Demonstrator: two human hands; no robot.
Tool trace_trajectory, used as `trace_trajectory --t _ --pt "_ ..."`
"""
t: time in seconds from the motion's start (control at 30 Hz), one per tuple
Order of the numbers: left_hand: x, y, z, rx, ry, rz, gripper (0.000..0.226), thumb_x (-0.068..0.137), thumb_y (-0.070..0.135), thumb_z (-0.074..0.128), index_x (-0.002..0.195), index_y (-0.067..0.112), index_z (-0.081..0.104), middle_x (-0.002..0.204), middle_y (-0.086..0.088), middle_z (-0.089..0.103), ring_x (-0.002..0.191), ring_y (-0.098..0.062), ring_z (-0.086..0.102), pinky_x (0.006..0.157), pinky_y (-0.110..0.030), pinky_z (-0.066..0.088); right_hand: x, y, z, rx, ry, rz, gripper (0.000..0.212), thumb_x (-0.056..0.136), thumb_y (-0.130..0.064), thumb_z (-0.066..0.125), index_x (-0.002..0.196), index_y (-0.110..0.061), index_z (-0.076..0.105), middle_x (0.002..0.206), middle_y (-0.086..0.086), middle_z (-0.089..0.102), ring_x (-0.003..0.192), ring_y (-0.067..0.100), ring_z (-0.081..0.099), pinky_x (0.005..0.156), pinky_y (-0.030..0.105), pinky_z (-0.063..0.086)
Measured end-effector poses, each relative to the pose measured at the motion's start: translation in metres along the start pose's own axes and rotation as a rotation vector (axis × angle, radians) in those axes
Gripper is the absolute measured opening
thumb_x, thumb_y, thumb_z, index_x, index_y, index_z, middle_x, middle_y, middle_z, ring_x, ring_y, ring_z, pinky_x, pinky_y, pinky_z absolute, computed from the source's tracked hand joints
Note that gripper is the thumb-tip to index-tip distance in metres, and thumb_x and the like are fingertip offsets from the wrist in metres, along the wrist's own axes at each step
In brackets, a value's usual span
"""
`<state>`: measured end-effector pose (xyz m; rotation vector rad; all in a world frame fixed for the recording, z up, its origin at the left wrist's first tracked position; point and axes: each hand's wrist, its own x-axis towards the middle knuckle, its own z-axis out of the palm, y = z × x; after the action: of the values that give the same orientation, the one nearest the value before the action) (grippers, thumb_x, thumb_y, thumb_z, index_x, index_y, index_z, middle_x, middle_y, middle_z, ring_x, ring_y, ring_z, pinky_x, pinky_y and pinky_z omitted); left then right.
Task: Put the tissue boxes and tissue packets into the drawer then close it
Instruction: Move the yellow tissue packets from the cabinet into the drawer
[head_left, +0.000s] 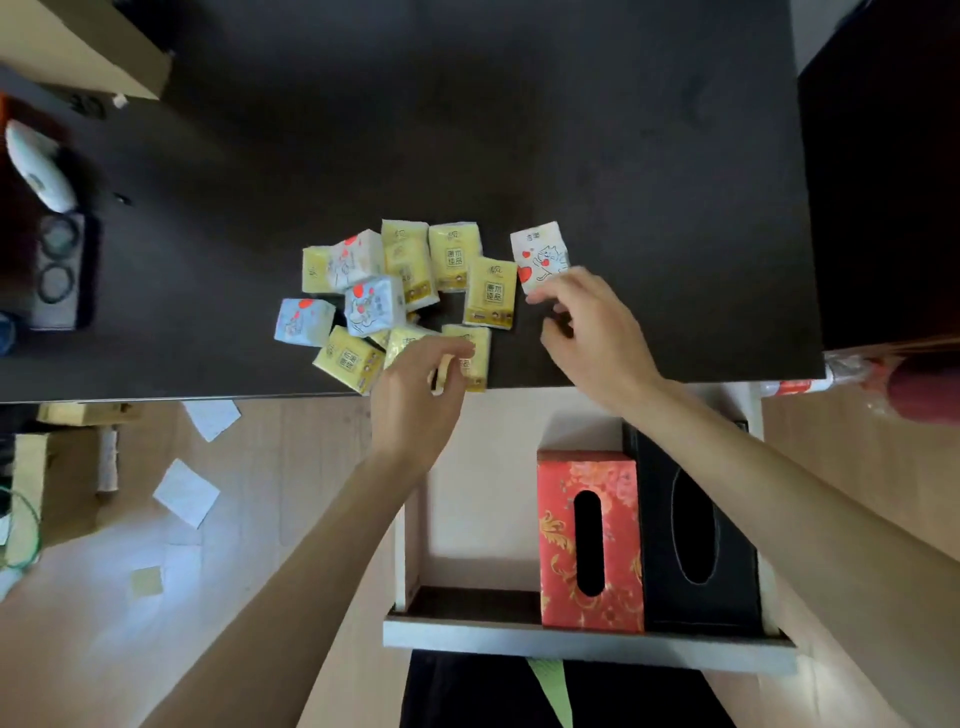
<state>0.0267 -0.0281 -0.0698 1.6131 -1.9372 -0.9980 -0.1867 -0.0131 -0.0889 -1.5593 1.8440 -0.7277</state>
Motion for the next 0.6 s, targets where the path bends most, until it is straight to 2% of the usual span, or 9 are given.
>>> trace_trajectory --t 0.07,0.13,0.2,0.3,0.37,0.43,0.5,0.6 --pt "0.018 -0.008 -0.011 0.184 -0.12 0.144 0.032 0.086 0.005 0.067 0.117 0.013 0.072 0.124 0.0 0.069 0.124 -0.017 0.059 0.102 -0.032 0.048 0.023 -0.01 0.01 -0.103 -0.075 -0.026 0.035 0.092 -0.013 0.073 0.126 -0.015 0.067 0.137 0.004 0.058 0.129 0.023 0.053 0.091 0.043 0.057" --pt "0.032 -0.015 -0.016 0.367 -0.316 0.244 0.044 0.083 0.011 0.075 0.126 0.011 0.067 0.141 -0.003 0.06 0.136 -0.02 0.048 0.111 -0.035 0.037 0.039 -0.015 0.019 -0.257 -0.142 -0.094 0.04 0.086 -0.018 0.079 0.125 -0.015 0.068 0.148 0.006 0.052 0.14 0.028 0.043 0.1 0.048 0.052" --pt "0.042 -0.015 -0.015 0.501 -0.45 0.31 0.045 0.081 0.023 0.078 0.124 0.014 0.066 0.148 -0.001 0.051 0.137 -0.022 0.045 0.114 -0.035 0.03 0.047 -0.016 0.022 -0.386 -0.212 -0.148 0.037 0.082 -0.019 0.081 0.116 -0.016 0.07 0.155 0.01 0.048 0.147 0.033 0.034 0.11 0.05 0.043" --pt "0.054 -0.019 -0.013 0.625 -0.528 0.385 0.045 0.077 0.037 0.08 0.116 0.019 0.068 0.145 -0.002 0.046 0.121 -0.025 0.054 0.111 -0.035 0.031 0.052 -0.02 0.031 -0.494 -0.247 -0.167 0.023 0.082 -0.017 0.08 0.103 -0.017 0.07 0.151 0.013 0.052 0.148 0.033 0.034 0.115 0.047 0.036" --pt "0.058 -0.021 -0.012 0.64 -0.552 0.417 0.048 0.074 0.039 0.082 0.115 0.02 0.066 0.141 -0.003 0.045 0.115 -0.027 0.055 0.107 -0.038 0.039 0.05 -0.022 0.031 -0.529 -0.202 -0.168 0.017 0.082 -0.016 0.08 0.098 -0.015 0.073 0.141 0.013 0.059 0.139 0.034 0.045 0.109 0.045 0.041" --pt "0.06 -0.024 -0.011 0.656 -0.565 0.462 0.055 0.072 0.038 0.083 0.12 0.02 0.063 0.143 -0.004 0.042 0.115 -0.028 0.054 0.103 -0.039 0.041 0.045 -0.026 0.028 -0.551 -0.134 -0.15 0.021 0.08 -0.016 0.082 0.099 -0.013 0.073 0.133 0.013 0.062 0.129 0.033 0.051 0.1 0.044 0.046" --pt "0.06 -0.028 -0.01 0.667 -0.563 0.489 0.059 0.073 0.035 0.083 0.125 0.02 0.06 0.147 -0.005 0.04 0.117 -0.028 0.053 0.103 -0.037 0.04 0.035 -0.029 0.024 -0.561 -0.042 -0.107 0.031 0.076 -0.017 0.084 0.104 -0.012 0.07 0.13 0.013 0.063 0.126 0.033 0.053 0.098 0.042 0.047" --pt "0.061 -0.031 -0.006 0.702 -0.553 0.529 0.059 0.075 0.036 0.079 0.127 0.019 0.057 0.142 -0.004 0.047 0.117 -0.026 0.054 0.104 -0.036 0.035 0.01 -0.027 0.016 -0.482 0.103 0.025 0.055 0.075 -0.024 0.086 0.121 -0.013 0.06 0.139 0.011 0.06 0.132 0.029 0.049 0.1 0.035 0.043"
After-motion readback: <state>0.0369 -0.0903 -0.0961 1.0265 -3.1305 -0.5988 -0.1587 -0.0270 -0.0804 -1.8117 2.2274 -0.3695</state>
